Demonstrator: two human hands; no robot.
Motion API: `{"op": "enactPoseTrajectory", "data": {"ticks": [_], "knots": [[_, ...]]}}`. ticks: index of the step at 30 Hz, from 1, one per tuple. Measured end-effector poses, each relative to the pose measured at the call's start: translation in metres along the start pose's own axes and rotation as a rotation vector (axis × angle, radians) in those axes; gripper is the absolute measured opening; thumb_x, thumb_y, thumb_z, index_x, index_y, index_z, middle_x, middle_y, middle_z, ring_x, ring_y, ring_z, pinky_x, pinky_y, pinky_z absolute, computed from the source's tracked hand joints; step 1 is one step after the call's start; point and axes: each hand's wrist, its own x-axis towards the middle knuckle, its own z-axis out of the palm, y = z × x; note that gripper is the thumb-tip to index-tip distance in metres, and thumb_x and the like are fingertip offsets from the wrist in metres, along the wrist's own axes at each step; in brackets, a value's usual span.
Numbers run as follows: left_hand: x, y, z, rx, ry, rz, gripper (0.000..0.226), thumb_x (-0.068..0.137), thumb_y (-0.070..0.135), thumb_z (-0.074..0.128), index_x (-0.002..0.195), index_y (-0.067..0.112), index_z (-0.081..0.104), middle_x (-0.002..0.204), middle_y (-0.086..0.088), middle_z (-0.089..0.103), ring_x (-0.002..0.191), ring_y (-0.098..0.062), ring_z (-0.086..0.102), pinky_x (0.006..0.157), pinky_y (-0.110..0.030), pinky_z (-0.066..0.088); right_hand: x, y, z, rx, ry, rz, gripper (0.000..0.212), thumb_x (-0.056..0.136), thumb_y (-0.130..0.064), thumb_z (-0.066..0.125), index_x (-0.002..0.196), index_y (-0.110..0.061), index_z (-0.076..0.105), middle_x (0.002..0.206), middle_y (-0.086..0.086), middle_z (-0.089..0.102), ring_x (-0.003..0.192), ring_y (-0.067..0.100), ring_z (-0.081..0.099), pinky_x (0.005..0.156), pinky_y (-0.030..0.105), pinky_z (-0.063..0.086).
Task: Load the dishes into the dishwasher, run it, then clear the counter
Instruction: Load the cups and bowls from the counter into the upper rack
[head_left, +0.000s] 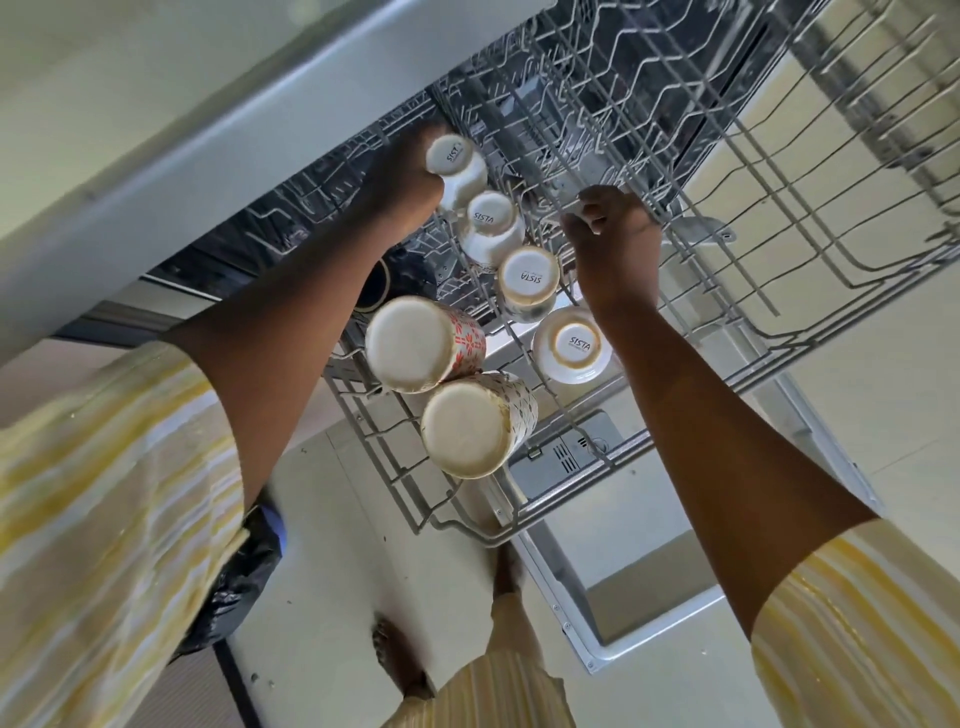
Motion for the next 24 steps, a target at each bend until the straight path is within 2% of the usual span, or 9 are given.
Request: {"op": "enactPoseTrajectory", "data": {"ticks": [4, 6, 8, 11, 13, 17, 19, 21, 24], "knots": [[-0.011, 0.008, 0.001, 0.022, 0.019, 0.041, 0.063, 0.083, -0.012, 0.038, 0.141, 0.014, 0.038, 0.139, -0.012, 0.047, 0.126, -0.023, 0.045, 0.088, -0.015, 0.034, -0.012, 0.002, -0.002, 0.021, 0.030, 0.051, 0.026, 0.088, -0.009, 0.057, 0.113, -0.004, 0.063, 0.114, 0.013, 0.064, 0.099, 0.024, 0.062, 0.087, 0.027, 0.047], [-0.023, 0.014, 0.004, 0.028, 0.026, 0.064, 0.064, 0.083, -0.014, 0.037, 0.140, 0.016, 0.038, 0.141, -0.014, 0.045, 0.127, -0.024, 0.045, 0.089, -0.014, 0.033, -0.022, 0.002, -0.003, 0.009, 0.061, 0.078, 0.024, 0.089, -0.006, 0.055, 0.110, -0.004, 0.064, 0.111, 0.015, 0.065, 0.095, 0.024, 0.063, 0.080, 0.022, 0.045], [-0.037, 0.019, 0.006, 0.043, 0.029, 0.097, 0.063, 0.085, -0.014, 0.036, 0.140, 0.015, 0.039, 0.141, -0.018, 0.044, 0.127, -0.026, 0.045, 0.095, -0.019, 0.033, -0.034, 0.002, -0.006, -0.017, 0.087, 0.096, 0.023, 0.088, -0.005, 0.053, 0.107, -0.004, 0.066, 0.108, 0.016, 0.066, 0.092, 0.025, 0.064, 0.072, 0.017, 0.040], [-0.058, 0.026, 0.007, 0.043, 0.022, 0.144, 0.059, 0.086, -0.015, 0.038, 0.139, 0.011, 0.040, 0.139, -0.020, 0.045, 0.126, -0.028, 0.046, 0.095, -0.020, 0.033, -0.053, 0.000, -0.013, -0.048, 0.088, 0.129, 0.022, 0.088, -0.006, 0.054, 0.106, -0.004, 0.066, 0.109, 0.017, 0.064, 0.095, 0.028, 0.062, 0.070, 0.019, 0.037], [-0.072, 0.028, 0.008, 0.042, 0.015, 0.162, 0.060, 0.084, -0.016, 0.038, 0.138, 0.008, 0.041, 0.140, -0.019, 0.045, 0.128, -0.028, 0.044, 0.098, -0.022, 0.033, -0.066, -0.001, -0.017, -0.060, 0.098, 0.185, 0.022, 0.089, -0.009, 0.056, 0.109, -0.005, 0.065, 0.115, 0.016, 0.061, 0.101, 0.029, 0.059, 0.073, 0.020, 0.037], [-0.090, 0.030, 0.014, 0.135, -0.009, 0.261, 0.054, 0.084, -0.013, 0.044, 0.135, 0.005, 0.045, 0.136, -0.019, 0.050, 0.125, -0.029, 0.048, 0.107, -0.037, 0.034, -0.097, -0.004, -0.018, -0.081, 0.057, 0.379, 0.038, 0.087, -0.024, 0.062, 0.121, -0.008, 0.055, 0.127, 0.018, 0.045, 0.110, 0.034, 0.052, 0.092, 0.034, 0.040], [-0.094, 0.030, 0.020, 0.240, -0.017, 0.302, 0.050, 0.087, -0.004, 0.048, 0.135, 0.010, 0.046, 0.136, -0.012, 0.051, 0.126, -0.025, 0.047, 0.111, -0.042, 0.026, -0.106, -0.004, -0.014, -0.032, -0.015, 0.504, 0.048, 0.086, -0.030, 0.063, 0.127, -0.010, 0.047, 0.128, 0.019, 0.041, 0.109, 0.035, 0.051, 0.092, 0.037, 0.040], [-0.098, 0.031, 0.026, 0.342, -0.023, 0.327, 0.050, 0.089, 0.002, 0.050, 0.136, 0.020, 0.045, 0.138, -0.002, 0.050, 0.129, -0.021, 0.042, 0.115, -0.052, 0.012, -0.109, -0.005, -0.010, 0.050, -0.057, 0.595, 0.050, 0.086, -0.031, 0.063, 0.128, -0.011, 0.043, 0.127, 0.022, 0.047, 0.106, 0.035, 0.054, 0.084, 0.035, 0.043], [-0.102, 0.032, 0.034, 0.412, -0.046, 0.333, 0.052, 0.089, 0.004, 0.052, 0.136, 0.026, 0.045, 0.140, 0.004, 0.047, 0.133, -0.019, 0.036, 0.111, -0.060, 0.000, -0.102, -0.005, -0.007, 0.185, -0.023, 0.676, 0.050, 0.086, -0.028, 0.065, 0.124, -0.006, 0.042, 0.124, 0.024, 0.055, 0.102, 0.037, 0.061, 0.088, 0.043, 0.051]]}}
